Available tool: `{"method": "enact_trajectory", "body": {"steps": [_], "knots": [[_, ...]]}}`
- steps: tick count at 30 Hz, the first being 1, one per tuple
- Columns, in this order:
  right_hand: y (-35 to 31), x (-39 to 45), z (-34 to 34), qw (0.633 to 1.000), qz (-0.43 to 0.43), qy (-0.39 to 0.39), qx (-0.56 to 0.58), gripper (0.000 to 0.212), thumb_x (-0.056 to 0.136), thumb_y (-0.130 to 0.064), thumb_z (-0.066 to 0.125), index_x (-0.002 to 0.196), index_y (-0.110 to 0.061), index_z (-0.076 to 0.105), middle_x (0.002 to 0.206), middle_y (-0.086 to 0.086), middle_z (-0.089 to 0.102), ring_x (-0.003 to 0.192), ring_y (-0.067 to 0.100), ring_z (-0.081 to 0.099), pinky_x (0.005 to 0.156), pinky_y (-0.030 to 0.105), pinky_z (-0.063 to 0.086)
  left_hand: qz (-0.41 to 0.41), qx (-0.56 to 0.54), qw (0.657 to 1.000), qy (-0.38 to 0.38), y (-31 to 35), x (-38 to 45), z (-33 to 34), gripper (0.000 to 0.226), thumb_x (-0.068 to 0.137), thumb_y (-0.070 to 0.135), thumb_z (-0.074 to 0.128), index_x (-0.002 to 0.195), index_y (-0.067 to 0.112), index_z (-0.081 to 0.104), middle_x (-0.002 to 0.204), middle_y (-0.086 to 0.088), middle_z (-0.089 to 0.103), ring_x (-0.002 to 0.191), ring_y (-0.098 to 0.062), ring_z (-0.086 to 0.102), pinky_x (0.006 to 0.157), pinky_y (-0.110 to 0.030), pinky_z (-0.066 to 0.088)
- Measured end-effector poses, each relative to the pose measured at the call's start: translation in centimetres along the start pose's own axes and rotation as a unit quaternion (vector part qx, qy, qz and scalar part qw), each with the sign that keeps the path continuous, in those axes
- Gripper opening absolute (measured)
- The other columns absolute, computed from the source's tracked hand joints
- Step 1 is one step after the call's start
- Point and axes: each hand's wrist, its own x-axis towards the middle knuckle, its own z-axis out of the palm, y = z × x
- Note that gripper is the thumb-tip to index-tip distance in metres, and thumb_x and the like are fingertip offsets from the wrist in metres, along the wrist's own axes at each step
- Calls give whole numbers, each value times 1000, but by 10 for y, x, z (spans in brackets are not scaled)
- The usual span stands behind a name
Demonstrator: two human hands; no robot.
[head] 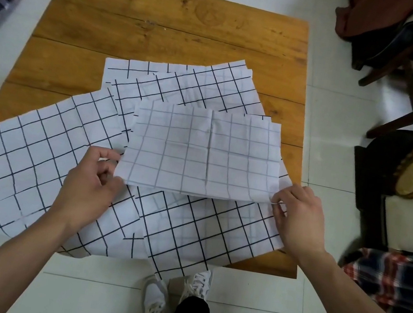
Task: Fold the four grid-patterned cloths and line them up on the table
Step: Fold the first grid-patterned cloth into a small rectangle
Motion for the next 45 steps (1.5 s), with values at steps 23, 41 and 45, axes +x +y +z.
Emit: {"method": "enact_trajectory", "body": {"steps": [23,41,45], "knots": [[-26,21,12,988,63,-134,54,59,92,-45,62,144,-25,42,154,4,33,143,24,28,115,44,34,158,404,901,-8,6,-1,54,41,82,36,45,113,17,62,122,-2,60,112,-26,52,94,-47,40],[-47,82,24,991,35,-72,105,51,93,-32,62,140,-20,45,151,7,37,141,25,31,115,44,31,191,429,877,-105,23,43,121,73,98,51,43,158,24,12,166,-5,-3,153,-23,-2,123,-46,12],[-28,96,17,990,49,-104,79,56,91,-37,64,141,-23,43,152,4,35,139,23,32,112,41,31,183,443,870,-118,26,44,118,86,90,65,48,158,25,14,166,-6,1,152,-25,5,121,-47,18]]}}
